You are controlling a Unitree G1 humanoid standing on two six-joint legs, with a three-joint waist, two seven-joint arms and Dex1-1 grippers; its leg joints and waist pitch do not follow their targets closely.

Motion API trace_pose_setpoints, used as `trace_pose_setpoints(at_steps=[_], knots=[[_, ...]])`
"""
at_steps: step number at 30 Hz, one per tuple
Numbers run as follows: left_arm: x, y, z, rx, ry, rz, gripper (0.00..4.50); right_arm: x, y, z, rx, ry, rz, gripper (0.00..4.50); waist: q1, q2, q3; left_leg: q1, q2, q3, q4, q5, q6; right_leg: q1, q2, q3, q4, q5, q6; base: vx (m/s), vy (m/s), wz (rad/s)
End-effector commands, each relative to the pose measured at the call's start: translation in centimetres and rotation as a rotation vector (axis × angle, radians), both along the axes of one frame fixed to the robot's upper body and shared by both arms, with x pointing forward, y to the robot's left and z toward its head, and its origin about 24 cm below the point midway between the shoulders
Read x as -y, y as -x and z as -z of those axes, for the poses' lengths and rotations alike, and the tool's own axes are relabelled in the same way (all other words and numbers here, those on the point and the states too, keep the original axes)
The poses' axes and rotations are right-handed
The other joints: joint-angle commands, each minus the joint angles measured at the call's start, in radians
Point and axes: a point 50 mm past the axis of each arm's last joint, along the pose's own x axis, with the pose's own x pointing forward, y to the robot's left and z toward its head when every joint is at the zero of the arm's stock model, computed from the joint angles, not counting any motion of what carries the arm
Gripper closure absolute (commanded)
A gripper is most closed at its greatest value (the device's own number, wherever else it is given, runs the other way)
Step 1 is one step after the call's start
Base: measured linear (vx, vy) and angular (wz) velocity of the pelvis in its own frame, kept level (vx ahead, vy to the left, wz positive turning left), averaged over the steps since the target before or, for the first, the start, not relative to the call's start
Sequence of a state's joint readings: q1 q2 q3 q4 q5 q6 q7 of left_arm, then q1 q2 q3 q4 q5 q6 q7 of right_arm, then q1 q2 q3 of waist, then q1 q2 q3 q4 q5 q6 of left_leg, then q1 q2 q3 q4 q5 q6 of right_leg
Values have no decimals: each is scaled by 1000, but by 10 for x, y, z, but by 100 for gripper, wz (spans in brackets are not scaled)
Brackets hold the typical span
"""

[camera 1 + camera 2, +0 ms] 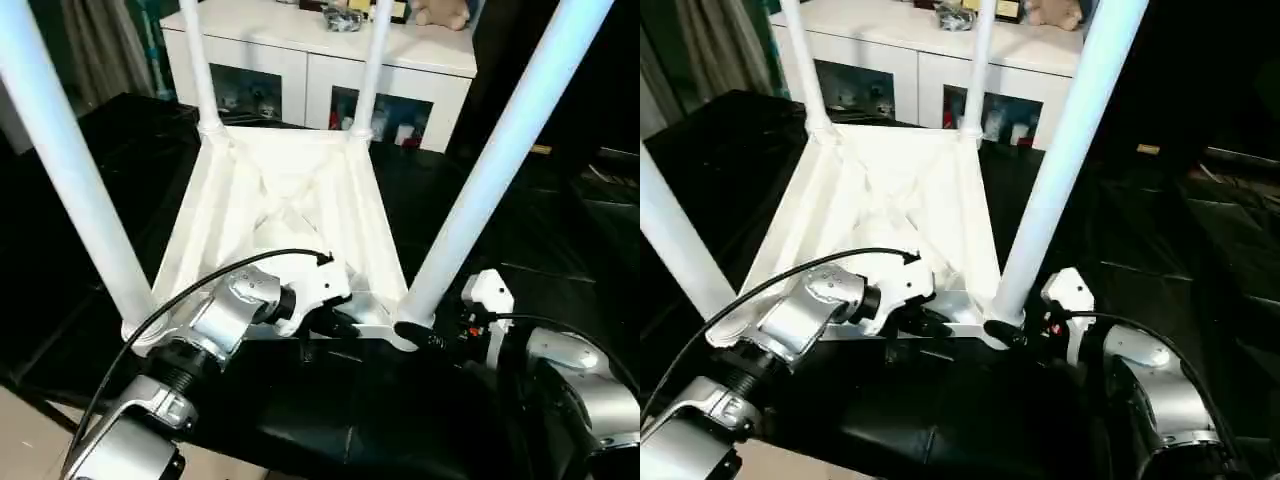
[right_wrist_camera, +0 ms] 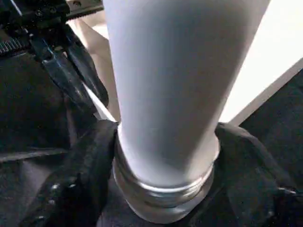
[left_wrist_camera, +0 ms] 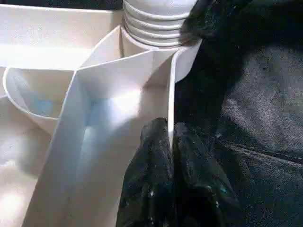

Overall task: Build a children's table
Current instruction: Rotate leg to tighten

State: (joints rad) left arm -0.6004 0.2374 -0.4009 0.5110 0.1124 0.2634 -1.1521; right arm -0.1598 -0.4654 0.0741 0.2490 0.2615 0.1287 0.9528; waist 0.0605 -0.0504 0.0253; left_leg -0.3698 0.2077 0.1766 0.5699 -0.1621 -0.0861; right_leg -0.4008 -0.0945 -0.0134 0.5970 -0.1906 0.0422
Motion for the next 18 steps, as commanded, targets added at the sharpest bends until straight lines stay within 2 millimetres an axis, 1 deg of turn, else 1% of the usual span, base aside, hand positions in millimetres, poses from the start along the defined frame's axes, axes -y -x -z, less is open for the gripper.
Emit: trace_pose_setpoints(at_steps=[1, 5, 8, 9, 10, 11, 12, 13, 14, 15, 16, 18], knots=[[-9, 10, 22, -109, -16, -48, 450, -2, -3, -3, 23, 12, -31, 159, 6, -25, -38, -2, 13, 3, -69, -317, 63, 30, -26, 9, -82, -321, -167, 0, 0, 0], [-10, 10, 22, -108, -19, -55, 450, -4, -5, -2, 26, 15, -31, 175, 4, -26, -37, -2, 13, 4, -69, -317, 64, 30, -25, 9, -82, -318, -169, 0, 0, 0], [-11, 9, 22, -103, -15, -75, 450, -6, -8, 1, 33, 6, 5, 178, -1, -27, -34, -5, 12, 3, -72, -332, 58, 29, -25, 8, -86, -355, -161, 0, 0, 0], [-12, 6, 22, -93, -13, -106, 450, -9, -12, 5, 42, -14, 72, 178, -3, -31, -33, -3, 11, 3, -72, -344, 52, 27, -26, 8, -89, -386, -152, 0, 0, 0], [-12, 5, 21, -90, -13, -115, 450, -11, -13, 7, 43, -21, 92, 178, -5, -29, -33, -4, 11, 1, -73, -351, 47, 25, -27, 8, -89, -404, -148, 0, 0, 0], [-13, 0, 21, -63, -13, -163, 450, -15, -16, 13, 48, -40, 170, 178, -12, -31, -31, -7, 8, -2, -77, -367, 33, 25, -29, 5, -95, -459, -131, 0, 0, 0], [-13, -1, 21, -55, -13, -178, 450, -17, -17, 15, 49, -45, 193, 179, -18, -30, -31, -6, 6, -6, -78, -386, 17, 22, -30, 2, -99, -507, -114, 0, 0, 0], [-13, -2, 21, -54, -13, -181, 450, -17, -17, 15, 49, -46, 196, 180, -20, -31, -31, -5, 6, -7, -79, -394, 12, 22, -30, 2, -101, -525, -106, 0, 0, 0], [-13, -8, 20, -27, -16, -237, 450, -23, -20, 20, 46, -69, 261, 180, -22, -37, -33, -2, 8, -8, -78, -400, 12, 20, -29, 2, -102, -533, -98, 0, 0, 0], [-13, -8, 20, -27, -16, -237, 450, -23, -20, 20, 46, -69, 261, 180, -24, -34, -30, 3, 8, -8, -77, -424, 12, 11, -28, 3, -106, -542, -101, 0, 0, 0], [-13, -12, 19, -10, -13, -284, 450, -28, -22, 23, 43, -80, 306, 180, -26, -36, -29, 2, 8, -9, -78, -430, 12, 13, -28, 3, -107, -550, -99, 0, 0, 0], [-9, -21, 17, 17, -4, -375, 450, -38, -28, 29, 43, -77, 411, 180, -31, -40, -29, 0, 6, -9, -77, -431, 5, 9, -29, 3, -109, -564, -94, 0, 0, 0]])
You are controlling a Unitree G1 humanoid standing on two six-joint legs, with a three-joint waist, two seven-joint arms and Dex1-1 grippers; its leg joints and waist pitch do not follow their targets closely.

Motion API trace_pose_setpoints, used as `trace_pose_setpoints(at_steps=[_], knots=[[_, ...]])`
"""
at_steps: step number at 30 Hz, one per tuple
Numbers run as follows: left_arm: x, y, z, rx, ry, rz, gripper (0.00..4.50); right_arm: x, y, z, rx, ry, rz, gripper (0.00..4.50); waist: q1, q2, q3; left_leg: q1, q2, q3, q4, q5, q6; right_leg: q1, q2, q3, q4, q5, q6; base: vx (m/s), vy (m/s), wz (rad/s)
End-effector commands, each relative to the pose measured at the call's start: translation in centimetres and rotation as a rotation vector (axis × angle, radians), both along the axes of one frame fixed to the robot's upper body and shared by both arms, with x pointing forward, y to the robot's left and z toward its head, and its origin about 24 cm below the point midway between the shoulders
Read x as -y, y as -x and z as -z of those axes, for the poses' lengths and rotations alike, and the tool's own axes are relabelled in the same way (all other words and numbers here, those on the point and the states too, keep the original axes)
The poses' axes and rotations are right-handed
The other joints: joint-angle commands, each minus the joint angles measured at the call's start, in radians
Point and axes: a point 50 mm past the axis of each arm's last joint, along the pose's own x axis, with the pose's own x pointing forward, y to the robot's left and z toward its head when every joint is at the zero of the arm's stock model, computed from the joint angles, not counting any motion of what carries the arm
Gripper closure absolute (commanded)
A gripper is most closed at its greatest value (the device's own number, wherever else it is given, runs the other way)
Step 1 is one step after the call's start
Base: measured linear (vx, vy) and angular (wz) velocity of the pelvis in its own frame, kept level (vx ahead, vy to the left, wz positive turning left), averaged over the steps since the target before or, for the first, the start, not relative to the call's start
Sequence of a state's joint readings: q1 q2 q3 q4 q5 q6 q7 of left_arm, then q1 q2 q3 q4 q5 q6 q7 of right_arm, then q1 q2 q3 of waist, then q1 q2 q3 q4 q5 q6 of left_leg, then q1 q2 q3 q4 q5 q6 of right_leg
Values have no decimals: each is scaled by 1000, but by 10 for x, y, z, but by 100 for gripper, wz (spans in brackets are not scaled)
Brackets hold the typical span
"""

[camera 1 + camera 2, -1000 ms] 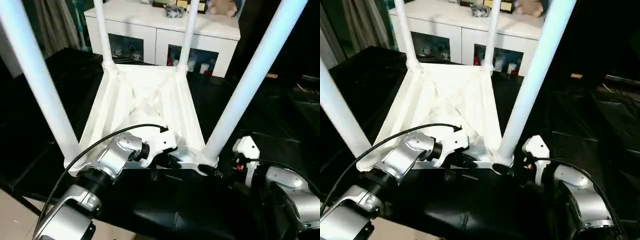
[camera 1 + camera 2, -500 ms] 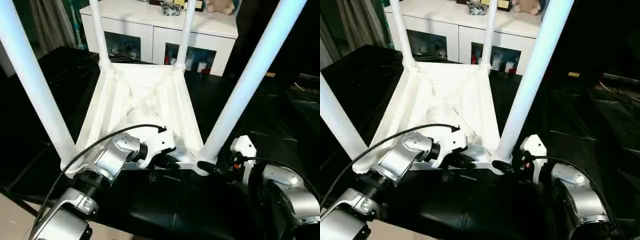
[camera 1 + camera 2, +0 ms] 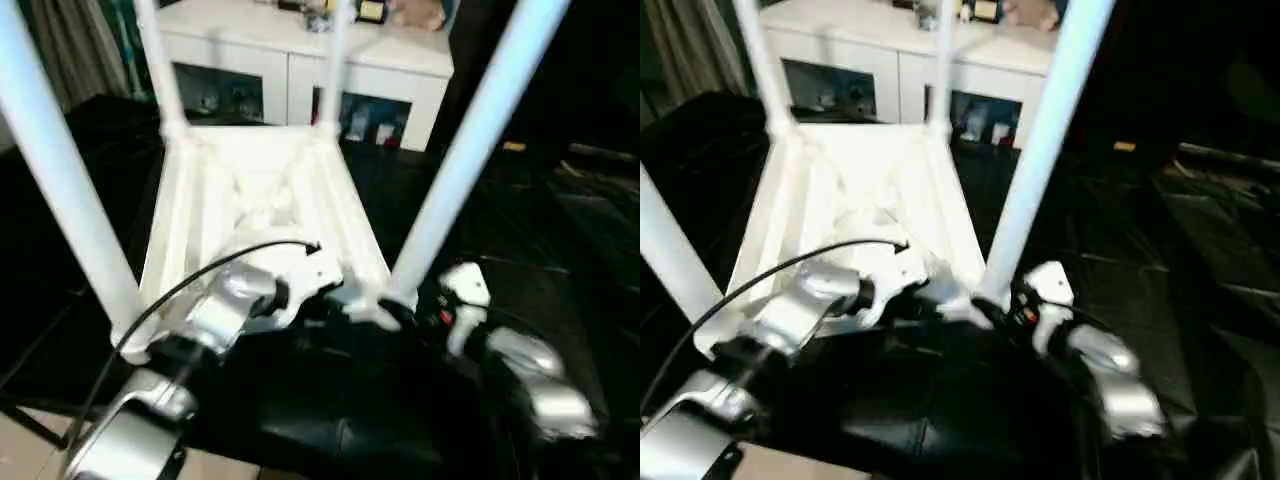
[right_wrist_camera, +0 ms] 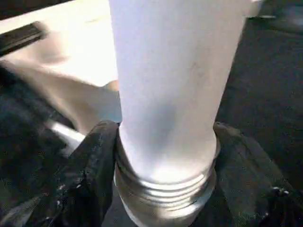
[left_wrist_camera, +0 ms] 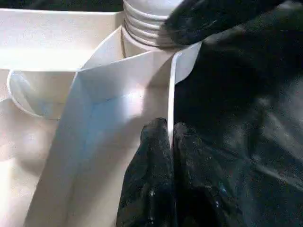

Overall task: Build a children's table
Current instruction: Rotate leg to tighten

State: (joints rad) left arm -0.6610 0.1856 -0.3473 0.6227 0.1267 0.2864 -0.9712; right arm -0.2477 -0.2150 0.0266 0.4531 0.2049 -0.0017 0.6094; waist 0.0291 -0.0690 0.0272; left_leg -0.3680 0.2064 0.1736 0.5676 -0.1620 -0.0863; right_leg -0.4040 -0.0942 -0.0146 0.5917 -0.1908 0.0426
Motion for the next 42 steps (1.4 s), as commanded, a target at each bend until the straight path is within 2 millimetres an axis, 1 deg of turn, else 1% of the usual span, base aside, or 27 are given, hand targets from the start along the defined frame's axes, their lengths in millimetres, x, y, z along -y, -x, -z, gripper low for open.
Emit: trace_pose_setpoints(at_steps=[1, 2, 3, 4, 5, 7, 8, 9, 10, 12, 13, 14, 15, 16, 17, 18, 19, 20, 21, 23, 24, 25, 27, 30, 35, 37, 42], knots=[[-9, -6, 16, -24, 13, -212, 450, -6, -4, 10, -30, 38, 106, 180, 0, -20, -31, 0, 6, -6, -76, -433, 1, 11, -29, 3, -104, -563, -94, 0, 0, 0], [-7, -8, 16, -17, 14, -245, 450, -11, -7, 13, -39, 48, 158, 180, -4, -23, -24, -2, 5, -6, -78, -436, -2, 7, -27, 4, -106, -572, -89, 0, 0, 0], [-6, -10, 16, -13, 14, -265, 450, -15, -9, 15, -45, 55, 192, 180, -2, -20, -29, 0, 5, -9, -78, -436, -3, 12, -29, 3, -104, -562, -87, 0, 0, 0], [-6, -11, 16, -6, 12, -275, 450, -16, -11, 15, -47, 57, 209, 180, -3, -20, -28, 1, 6, -7, -78, -439, -1, 10, -27, 4, -104, -552, -88, 0, 0, 0], [-2, -16, 15, 24, 5, -327, 450, -27, -16, 17, -58, 51, 285, 180, -4, -20, -18, 3, 6, -4, -80, -445, 6, 1, -24, 8, -105, -512, -94, 0, 0, 0], [3, -19, 14, 46, 11, -361, 450, -39, -19, 16, -62, 30, 316, 180, -6, -20, -21, 2, 3, -4, -80, -444, 5, 6, -22, 7, -102, -497, -97, 0, 0, 0], [3, -19, 14, 46, 11, -361, 450, -39, -19, 16, -62, 30, 316, 180, -5, -21, -18, 2, 3, -4, -81, -442, 10, 5, -20, 7, -101, -481, -94, 0, 0, 0], [8, -18, 15, 45, 15, -356, 450, -49, -20, 12, -45, -5, 296, 145, -2, -20, -15, 3, 6, -2, -81, -437, 20, 5, -20, 10, -101, -447, -98, 0, 0, 0], [10, -17, 16, 38, 15, -340, 450, -54, -20, 9, -27, -33, 264, 145, -3, -20, -15, 2, 5, 0, -82, -434, 26, 5, -19, 10, -101, -432, -101, 0, 0, 0], [11, -16, 17, 32, 14, -326, 450, -57, -20, 6, -6, -49, 238, 110, 0, -20, -16, -1, 7, 1, -84, -412, 36, 11, -19, 11, -97, -390, -110, 0, 0, 0], [12, -15, 18, 26, 12, -311, 450, -57, -20, 3, 16, -44, 220, 108, 2, -20, -17, 0, 8, 4, -82, -406, 43, 11, -20, 12, -96, -363, -120, 0, 0, 0], [11, -14, 18, 21, 11, -299, 450, -55, -20, 1, 25, -44, 208, 88, 1, -21, -18, -2, 8, 3, -82, -403, 44, 14, -20, 12, -95, -360, -122, 0, 0, 0], [11, -14, 18, 21, 11, -297, 450, -55, -20, 1, 26, -44, 207, 88, 0, -22, -17, -7, 7, 2, -84, -395, 47, 19, -20, 10, -95, -367, -119, 0, 0, 0], [7, -12, 19, 12, 7, -265, 450, -45, -20, -3, 42, -41, 168, 76, 1, -24, -21, -6, 6, 2, -83, -393, 48, 22, -20, 9, -95, -377, -115, 0, 0, 0], [6, -12, 19, 11, 7, -263, 450, -44, -20, -3, 42, -41, 164, 63, 2, -21, -23, -7, 8, 1, -84, -387, 51, 23, -24, 10, -97, -390, -113, 0, 0, 0], [2, -11, 19, -1, 5, -229, 450, -34, -18, -6, 39, -28, 100, 63, 4, -18, -29, -3, 12, 1, -83, -366, 47, 25, -25, 10, -94, -346, -130, 0, 0, 0], [0, -10, 19, -6, 6, -213, 450, -29, -17, -7, 38, -19, 68, 63, 6, -21, -32, -1, 13, 3, -80, -356, 50, 25, -23, 12, -92, -313, -140, 0, 0, 0], [-5, -8, 18, -20, 7, -163, 450, -16, -12, -9, 39, 15, -23, 63, 9, -27, -31, -3, 13, 5, -78, -330, 62, 31, -20, 11, -86, -257, -158, 0, 0, 0], [-5, -8, 18, -21, 7, -158, 450, -14, -11, -10, 40, 19, -31, 63, 14, -26, -33, -2, 14, 8, -74, -311, 77, 32, -21, 12, -83, -227, -171, 0, 0, 0], [-10, -5, 17, -43, 2, -116, 450, -4, -8, -12, 45, 48, -91, 63, 16, -22, -38, -3, 15, 10, -72, -283, 82, 34, -25, 12, -79, -208, -190, 0, 0, 0], [-14, 0, 16, -70, 5, -46, 450, 9, -5, -17, 51, 69, -143, 63, 19, -23, -37, -4, 15, 10, -71, -271, 85, 37, -25, 11, -78, -197, -196, 0, 0, 0], [-16, 2, 16, -82, 8, -24, 450, 12, -4, -18, 52, 73, -156, 63, 22, -25, -38, -4, 16, 11, -71, -261, 89, 40, -25, 11, -77, -186, -200, 0, 0, 0], [-18, 4, 16, -105, 8, -12, 450, 17, -3, -21, 54, 74, -174, 63, 25, -23, -39, 0, 17, 14, -69, -233, 94, 36, -23, 11, -71, -148, -225, 0, 0, 0], [-26, 11, 14, -144, -4, 92, 450, 27, 4, -28, 45, 97, -270, 63, 29, -19, -37, 3, 19, 12, -71, -253, 88, 37, -22, 10, -69, -151, -233, 0, 0, 0], [-28, 18, 7, -171, 9, 182, 450, 27, 11, -29, -2, 117, -397, 63, 37, -17, -39, 6, 21, 14, -70, -255, 80, 36, -22, 11, -65, -136, -244, 0, 0, 0], [-27, 21, 3, -181, 21, 208, 450, 23, 14, -28, -14, 119, -448, 63, 40, -19, -40, 6, 20, 14, -68, -246, 80, 38, -23, 11, -63, -117, -249, 0, 0, 0], [-23, 23, 1, -181, 28, 230, 450, 16, 14, -23, -21, 146, -489, 63, 45, -21, -40, 6, 19, 14, -68, -232, 74, 39, -24, 11, -60, -118, -246, 0, 0, 0]])
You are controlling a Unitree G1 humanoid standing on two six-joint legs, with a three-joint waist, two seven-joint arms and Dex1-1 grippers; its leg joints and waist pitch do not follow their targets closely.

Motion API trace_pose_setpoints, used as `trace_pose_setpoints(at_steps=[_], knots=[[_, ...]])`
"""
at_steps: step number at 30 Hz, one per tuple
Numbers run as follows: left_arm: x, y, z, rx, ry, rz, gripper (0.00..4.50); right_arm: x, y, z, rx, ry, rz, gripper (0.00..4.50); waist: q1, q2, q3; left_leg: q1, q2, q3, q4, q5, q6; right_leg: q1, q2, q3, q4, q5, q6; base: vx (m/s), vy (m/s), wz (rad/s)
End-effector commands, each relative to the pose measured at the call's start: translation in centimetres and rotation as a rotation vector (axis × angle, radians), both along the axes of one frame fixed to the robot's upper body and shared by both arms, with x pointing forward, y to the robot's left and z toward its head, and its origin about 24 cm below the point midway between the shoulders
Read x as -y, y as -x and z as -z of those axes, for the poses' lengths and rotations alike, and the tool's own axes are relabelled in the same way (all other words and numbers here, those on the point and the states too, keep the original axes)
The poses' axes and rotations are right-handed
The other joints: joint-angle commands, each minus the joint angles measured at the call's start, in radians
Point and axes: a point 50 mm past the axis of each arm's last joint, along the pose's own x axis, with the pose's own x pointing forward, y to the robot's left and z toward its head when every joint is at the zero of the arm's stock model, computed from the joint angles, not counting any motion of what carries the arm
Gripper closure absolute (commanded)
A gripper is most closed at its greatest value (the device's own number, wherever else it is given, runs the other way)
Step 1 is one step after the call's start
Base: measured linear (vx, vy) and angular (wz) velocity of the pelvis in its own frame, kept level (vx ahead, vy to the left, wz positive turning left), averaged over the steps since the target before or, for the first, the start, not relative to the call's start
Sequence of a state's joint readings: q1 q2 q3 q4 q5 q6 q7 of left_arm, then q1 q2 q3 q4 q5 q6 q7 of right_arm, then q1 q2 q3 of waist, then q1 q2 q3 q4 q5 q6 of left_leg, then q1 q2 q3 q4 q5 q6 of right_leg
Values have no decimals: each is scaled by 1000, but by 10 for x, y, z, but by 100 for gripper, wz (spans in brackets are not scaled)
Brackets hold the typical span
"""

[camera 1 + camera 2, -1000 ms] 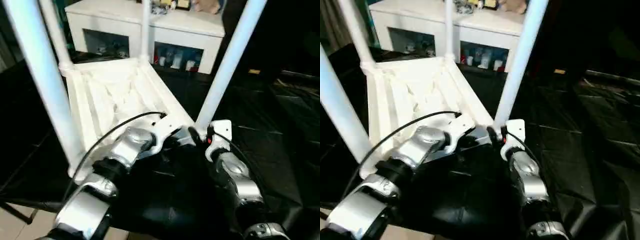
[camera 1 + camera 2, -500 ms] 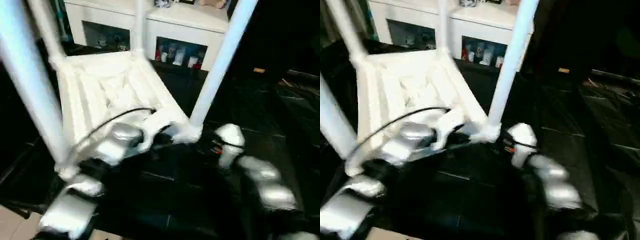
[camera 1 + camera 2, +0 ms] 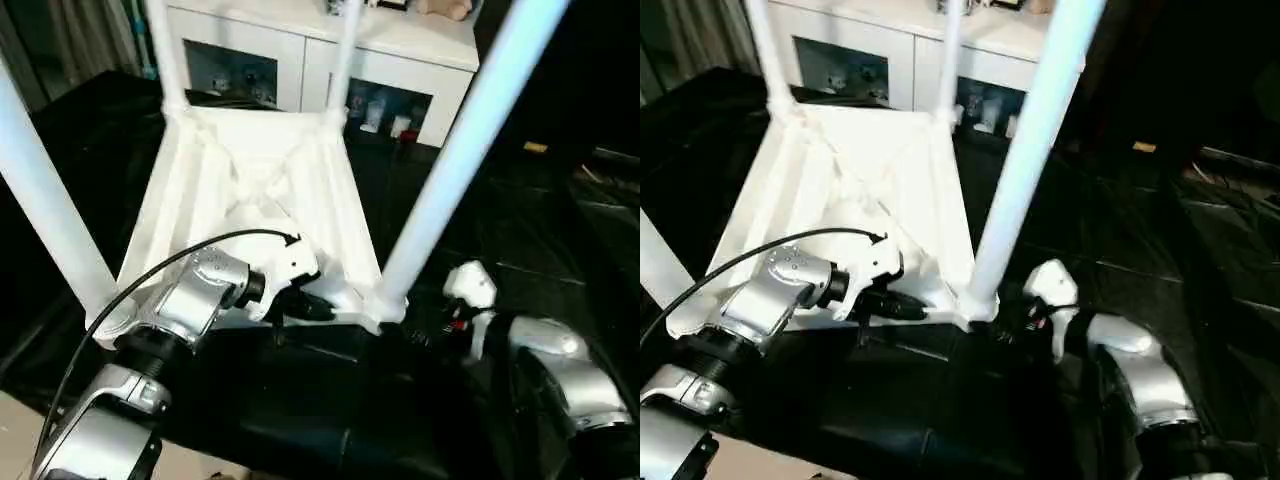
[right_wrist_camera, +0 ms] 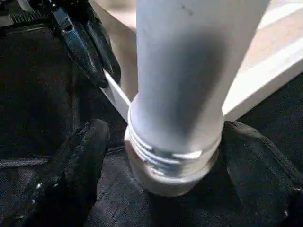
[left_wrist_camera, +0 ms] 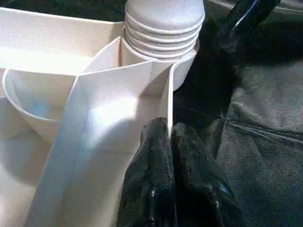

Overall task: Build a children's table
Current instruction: Rotate leg to tighten

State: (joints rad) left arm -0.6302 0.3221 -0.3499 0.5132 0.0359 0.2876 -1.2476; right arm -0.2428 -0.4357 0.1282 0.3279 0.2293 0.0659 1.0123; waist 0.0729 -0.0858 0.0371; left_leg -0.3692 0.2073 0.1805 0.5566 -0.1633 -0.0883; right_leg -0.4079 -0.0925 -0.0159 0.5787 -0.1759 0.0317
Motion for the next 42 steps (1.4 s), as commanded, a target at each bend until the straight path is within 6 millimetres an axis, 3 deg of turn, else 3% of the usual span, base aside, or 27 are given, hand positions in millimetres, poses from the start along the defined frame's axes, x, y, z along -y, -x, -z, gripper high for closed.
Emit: trace_pose_setpoints(at_steps=[1, 12, 13, 24, 32, 35, 39, 42], knots=[[8, 12, 15, -80, -23, 53, 450, -3, -2, -1, 7, 18, -31, 63, 5, -6, -51, 8, 17, 8, -55, -220, 75, 44, -26, 12, -46, -127, -233, 0, 0, 0], [12, 17, 15, -84, -23, 71, 450, -11, -8, -2, 10, -22, -35, 63, 17, -6, -54, 10, 15, 9, -49, -178, 85, 48, -24, 11, -37, -70, -247, 0, 0, 0], [12, 17, 15, -85, -24, 71, 450, -11, -8, -2, 8, -24, -36, 89, 16, -5, -54, 10, 15, 8, -49, -188, 82, 48, -25, 11, -38, -81, -245, 0, 0, 0], [10, 19, 17, -97, -34, 72, 450, -10, -9, -1, -9, -43, -41, 173, 16, 0, -51, 10, 15, 5, -51, -249, 57, 43, -26, 12, -43, -165, -228, 0, 0, 0], [6, 19, 19, -108, -41, 50, 450, -10, -10, 0, -11, -65, -16, 180, 15, 2, -53, 10, 14, 4, -52, -268, 44, 41, -24, 12, -44, -174, -224, 0, 0, 0], [11, 10, 22, -78, -13, -44, 450, -5, -17, 6, 17, -61, 147, 180, 13, 2, -52, 9, 14, 4, -52, -269, 42, 40, -24, 12, -44, -175, -226, 0, 0, 0], [25, -4, 24, -26, 9, -201, 450, -1, -28, 19, 26, -85, 467, 180, 2, 0, -49, 13, 9, 3, -55, -342, -2, 30, -27, 12, -62, -341, -177, 0, 0, 0], [35, -12, 25, -1, 21, -289, 450, -4, -29, 26, 23, -82, 624, 180, -3, -3, -48, 14, 7, 0, -54, -364, -10, 26, -26, 11, -69, -396, -150, 0, 0, 0]])
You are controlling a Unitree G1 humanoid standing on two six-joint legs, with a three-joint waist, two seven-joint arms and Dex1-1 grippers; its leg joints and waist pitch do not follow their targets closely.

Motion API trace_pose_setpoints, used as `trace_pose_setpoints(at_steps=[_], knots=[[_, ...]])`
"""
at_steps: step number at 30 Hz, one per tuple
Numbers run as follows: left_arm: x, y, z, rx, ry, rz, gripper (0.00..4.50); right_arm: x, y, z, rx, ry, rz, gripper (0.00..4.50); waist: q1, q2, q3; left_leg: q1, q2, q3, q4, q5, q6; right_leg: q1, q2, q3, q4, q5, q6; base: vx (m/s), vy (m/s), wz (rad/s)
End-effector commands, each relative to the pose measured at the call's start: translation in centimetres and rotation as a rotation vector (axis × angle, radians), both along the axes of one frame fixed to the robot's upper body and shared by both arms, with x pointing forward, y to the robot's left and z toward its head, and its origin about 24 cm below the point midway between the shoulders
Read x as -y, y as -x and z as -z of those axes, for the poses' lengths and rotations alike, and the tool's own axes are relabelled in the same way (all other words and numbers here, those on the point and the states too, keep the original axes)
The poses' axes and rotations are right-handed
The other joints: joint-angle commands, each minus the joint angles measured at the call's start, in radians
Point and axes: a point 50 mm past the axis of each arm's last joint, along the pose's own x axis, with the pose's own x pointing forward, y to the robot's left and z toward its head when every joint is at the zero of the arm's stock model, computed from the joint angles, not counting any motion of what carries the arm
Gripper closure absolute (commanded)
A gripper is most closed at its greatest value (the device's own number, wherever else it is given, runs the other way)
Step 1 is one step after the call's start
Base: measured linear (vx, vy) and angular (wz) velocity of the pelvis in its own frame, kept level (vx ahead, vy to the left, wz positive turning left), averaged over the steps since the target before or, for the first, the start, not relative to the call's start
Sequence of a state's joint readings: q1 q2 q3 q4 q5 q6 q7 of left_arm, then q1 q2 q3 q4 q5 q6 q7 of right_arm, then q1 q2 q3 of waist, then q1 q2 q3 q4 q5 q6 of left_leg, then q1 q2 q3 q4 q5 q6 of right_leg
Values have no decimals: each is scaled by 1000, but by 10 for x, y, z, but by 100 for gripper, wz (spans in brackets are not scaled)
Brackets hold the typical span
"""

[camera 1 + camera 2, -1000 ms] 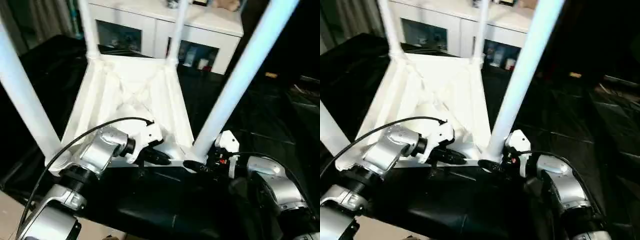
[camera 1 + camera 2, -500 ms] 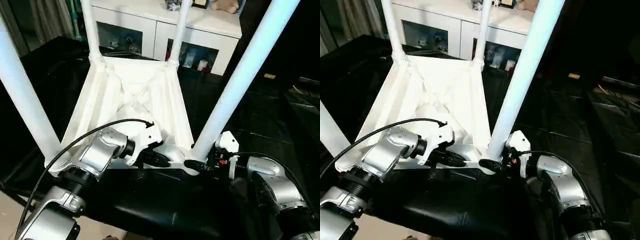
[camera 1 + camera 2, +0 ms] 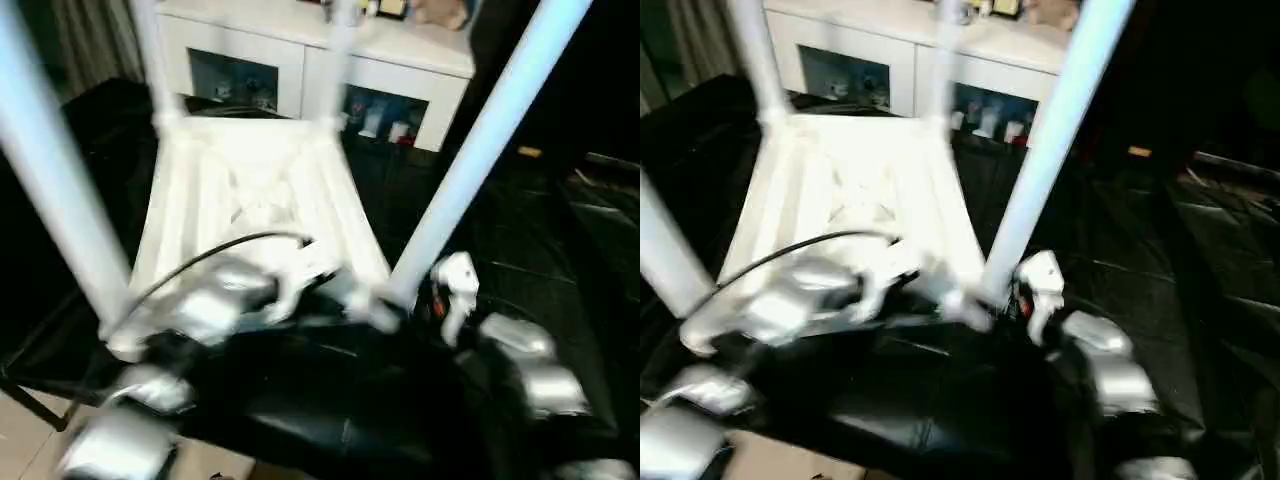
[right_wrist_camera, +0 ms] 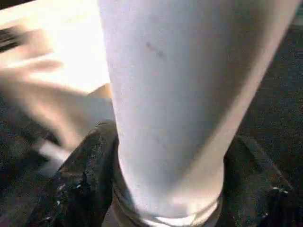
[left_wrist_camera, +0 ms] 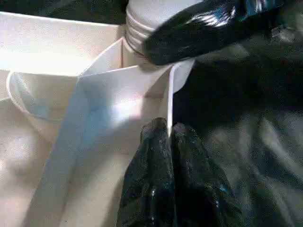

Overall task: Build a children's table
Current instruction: Rotate leg to tighten

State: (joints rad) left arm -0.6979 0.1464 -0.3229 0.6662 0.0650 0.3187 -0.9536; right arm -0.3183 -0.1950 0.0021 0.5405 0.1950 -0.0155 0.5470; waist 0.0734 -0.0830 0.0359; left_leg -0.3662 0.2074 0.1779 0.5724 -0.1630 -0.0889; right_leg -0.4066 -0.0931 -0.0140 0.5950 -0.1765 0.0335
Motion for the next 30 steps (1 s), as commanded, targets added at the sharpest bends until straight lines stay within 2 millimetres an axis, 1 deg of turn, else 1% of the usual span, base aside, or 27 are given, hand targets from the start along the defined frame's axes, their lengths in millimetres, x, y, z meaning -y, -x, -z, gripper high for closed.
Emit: trace_pose_setpoints(at_steps=[1, 2, 3, 4, 5, 6, 7, 8, 9, 10, 11, 13, 14, 15, 16, 17, 18, 19, 20, 21, 22, 24, 26, 27, 28, 29, 30], knots=[[1, 0, 15, -39, 9, -101, 450, 11, 1, 10, -35, 37, 158, 180, -5, -3, -41, 11, 6, 2, -72, -381, -2, 21, -23, 11, -90, -416, -134, 0, 0, 0], [2, 0, 15, -36, 8, -105, 450, 10, 0, 10, -36, 36, 170, 180, -4, -3, -41, 11, 7, 2, -72, -384, 0, 19, -23, 11, -91, -416, -132, 0, 0, 0], [9, -3, 15, -12, 1, -142, 450, 6, 0, 14, -48, 28, 269, 180, -9, 4, -29, 7, 5, 2, -77, -398, 3, 12, -19, 12, -96, -420, -122, 0, 0, 0], [13, -5, 16, 1, -1, -169, 450, 2, 0, 15, -56, 6, 322, 180, -10, 10, -26, 10, 6, 1, -78, -410, -1, 8, -19, 13, -95, -419, -120, 0, 0, 0], [16, -6, 17, 10, -2, -188, 450, -1, 0, 16, -61, -11, 359, 180, -12, 3, -28, 12, 5, 0, -77, -421, -2, 10, -17, 11, -95, -422, -116, 0, 0, 0], [20, -5, 18, 11, -11, -190, 450, -8, -1, 15, -56, -30, 374, 180, -11, 7, -23, 11, 3, 0, -79, -429, 3, 7, -15, 12, -97, -426, -108, 0, 0, 0], [23, -5, 19, 12, -18, -192, 450, -13, -2, 14, -50, -42, 389, 180, -12, 7, -23, 13, 3, 0, -79, -435, 5, 6, -16, 12, -97, -429, -106, 0, 0, 0], [26, -4, 21, 11, -27, -185, 450, -20, -2, 12, -34, -57, 376, 180, -12, 16, -17, 12, 4, -2, -82, -448, 7, 3, -16, 13, -100, -435, -100, 0, 0, 0], [28, -2, 23, 7, -38, -176, 450, -26, -3, 9, -17, -61, 363, 180, -15, 17, -15, 14, 4, -3, -83, -469, 6, 3, -15, 11, -102, -442, -96, 0, 0, 0], [28, -2, 23, 7, -38, -176, 450, -26, -3, 9, -17, -61, 363, 180, -16, 16, -16, 13, 4, -4, -85, -472, 6, 5, -14, 10, -103, -442, -93, 0, 0, 0], [29, -1, 24, 3, -46, -163, 450, -32, -2, 4, 13, -79, 308, 145, -16, 18, -19, 10, 5, -6, -88, -456, 9, 12, -16, 9, -100, -420, -94, 0, 0, 0], [27, 0, 25, -3, -56, -148, 450, -34, -2, -4, 60, -97, 250, 145, -13, 17, -21, 8, 7, -4, -89, -431, 19, 16, -16, 10, -100, -378, -101, 0, 0, 0], [23, -1, 25, -6, -59, -141, 450, -29, -3, -8, 79, -89, 235, 108, -11, 14, -21, 10, 7, -2, -88, -431, 27, 14, -17, 11, -101, -377, -105, 0, 0, 0], [22, -1, 25, -7, -61, -139, 450, -27, -3, -9, 84, -86, 234, 108, -12, 13, -22, 4, 7, -2, -88, -423, 31, 19, -19, 11, -100, -380, -107, 0, 0, 0], [18, -2, 24, -9, -63, -132, 450, -20, -5, -13, 92, -74, 217, 105, -12, 5, -28, 2, 7, -2, -87, -413, 35, 24, -20, 10, -101, -385, -106, 0, 0, 0], [14, -3, 23, -10, -65, -114, 450, -14, -6, -16, 85, -76, 176, 101, -14, 1, -32, -4, 6, -4, -89, -393, 37, 32, -23, 7, -100, -397, -103, 0, 0, 0], [12, -3, 22, -10, -66, -103, 450, -12, -6, -17, 80, -79, 151, 83, -15, 2, -33, -6, 6, -5, -89, -384, 38, 33, -24, 6, -99, -400, -103, 0, 0, 0], [11, -3, 22, -10, -67, -95, 450, -10, -6, -18, 76, -82, 135, 83, -17, 5, -31, -7, 9, -5, -89, -373, 43, 31, -24, 7, -99, -391, -104, 0, 0, 0], [5, -1, 21, -29, -69, -48, 450, -3, -4, -21, 67, -69, 39, 83, -17, -1, -37, -6, 9, -4, -86, -358, 48, 35, -26, 7, -97, -384, -111, 0, 0, 0], [3, 0, 20, -33, -70, -26, 450, -1, -3, -22, 61, -64, 4, 83, -17, 1, -39, -7, 11, -4, -86, -343, 52, 37, -28, 7, -98, -374, -120, 0, 0, 0], [2, 1, 20, -35, -67, -15, 450, 0, -2, -23, 59, -62, -11, 83, -17, 1, -39, -7, 11, -3, -85, -333, 54, 36, -28, 8, -97, -364, -125, 0, 0, 0], [-3, 4, 19, -54, -59, 40, 450, 6, 2, -24, 45, -48, -109, 83, -17, 0, -43, -10, 12, -2, -84, -307, 56, 41, -29, 8, -92, -325, -146, 0, 0, 0], [-14, 11, 15, -88, -59, 132, 450, 16, 10, -26, 20, -2, -256, 83, -12, 2, -48, -6, 16, 1, -78, -260, 70, 45, -28, 8, -79, -219, -186, 0, 0, 0], [-17, 13, 14, -88, -60, 163, 450, 20, 11, -27, 11, 8, -285, 83, -11, 4, -49, -7, 17, 4, -75, -228, 82, 45, -27, 9, -73, -159, -209, 0, 0, 0], [-18, 14, 14, -89, -60, 167, 450, 20, 11, -27, 9, 9, -289, 83, -10, 5, -51, -4, 17, 5, -72, -215, 86, 45, -25, 9, -69, -128, -222, 75, 12, 0], [-20, 15, 13, -93, -59, 186, 450, 23, 12, -27, 4, 16, -308, 83, -9, 5, -54, -1, 16, 7, -68, -183, 96, 46, -23, 8, -60, -61, -245, 53, 11, 0], [-24, 19, 11, -101, -58, 230, 450, 26, 15, -28, -14, 26, -353, 83, -10, 4, -53, -3, 14, 8, -67, -171, 101, 47, -22, 8, -58, -37, -253, 0, 0, 0]])
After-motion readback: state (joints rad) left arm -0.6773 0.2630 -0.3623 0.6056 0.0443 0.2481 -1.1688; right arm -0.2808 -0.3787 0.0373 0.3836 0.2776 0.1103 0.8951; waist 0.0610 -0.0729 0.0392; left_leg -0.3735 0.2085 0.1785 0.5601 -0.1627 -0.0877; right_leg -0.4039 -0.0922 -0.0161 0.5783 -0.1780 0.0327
